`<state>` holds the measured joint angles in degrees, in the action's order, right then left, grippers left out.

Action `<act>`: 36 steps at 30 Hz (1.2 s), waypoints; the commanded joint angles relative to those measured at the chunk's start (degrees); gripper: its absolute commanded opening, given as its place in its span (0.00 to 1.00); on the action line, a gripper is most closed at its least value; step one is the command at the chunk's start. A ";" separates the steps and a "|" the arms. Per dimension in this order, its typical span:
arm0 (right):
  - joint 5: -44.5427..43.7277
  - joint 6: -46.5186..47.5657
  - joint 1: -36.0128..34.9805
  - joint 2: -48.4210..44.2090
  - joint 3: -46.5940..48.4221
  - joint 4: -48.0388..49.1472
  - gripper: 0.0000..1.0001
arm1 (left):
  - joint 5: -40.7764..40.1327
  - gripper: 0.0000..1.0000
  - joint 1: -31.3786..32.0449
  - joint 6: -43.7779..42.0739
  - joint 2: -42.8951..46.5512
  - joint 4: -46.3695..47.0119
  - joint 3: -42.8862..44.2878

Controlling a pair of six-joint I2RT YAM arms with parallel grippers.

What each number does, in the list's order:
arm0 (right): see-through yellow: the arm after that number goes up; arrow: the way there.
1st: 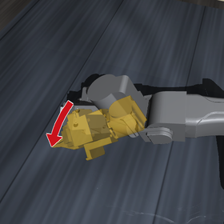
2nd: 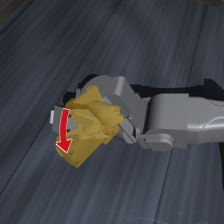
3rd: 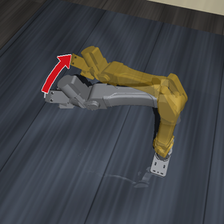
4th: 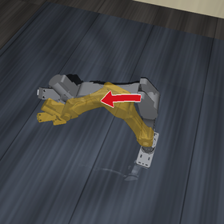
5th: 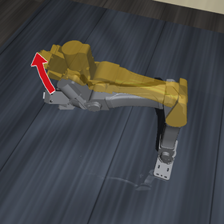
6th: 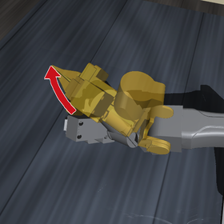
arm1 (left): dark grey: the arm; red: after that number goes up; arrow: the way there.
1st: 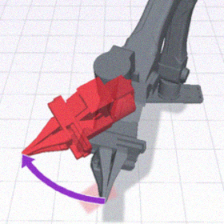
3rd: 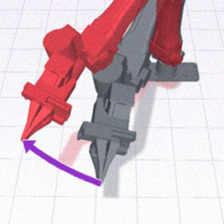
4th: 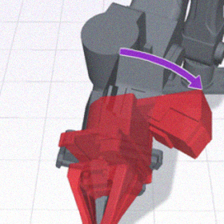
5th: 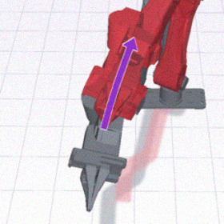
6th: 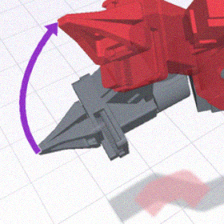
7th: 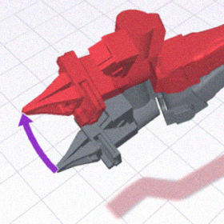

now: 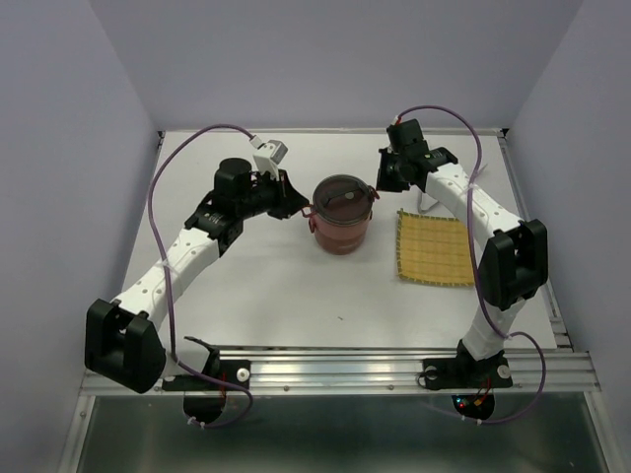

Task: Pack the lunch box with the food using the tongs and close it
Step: Close the fastener on the packing box.

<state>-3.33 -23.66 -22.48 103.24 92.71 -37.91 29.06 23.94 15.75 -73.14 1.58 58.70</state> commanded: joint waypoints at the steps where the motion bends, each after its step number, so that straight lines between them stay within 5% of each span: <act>1: 1.05 0.81 -0.11 -0.67 0.02 1.52 0.01 | -0.23 0.00 0.23 -0.63 -1.30 2.89 -2.35; 24: 1.58 1.25 -0.11 -2.08 -0.16 1.53 0.01 | -4.45 0.00 0.14 4.11 -7.63 16.69 -9.13; 36: -1.85 1.34 -0.11 -4.27 -1.92 1.52 0.01 | -3.04 0.00 0.14 2.36 -3.42 8.89 -7.02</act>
<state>-3.33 -23.29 -22.48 102.80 90.89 -37.78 25.41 23.92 18.96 -80.82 12.86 50.22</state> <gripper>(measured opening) 0.015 0.025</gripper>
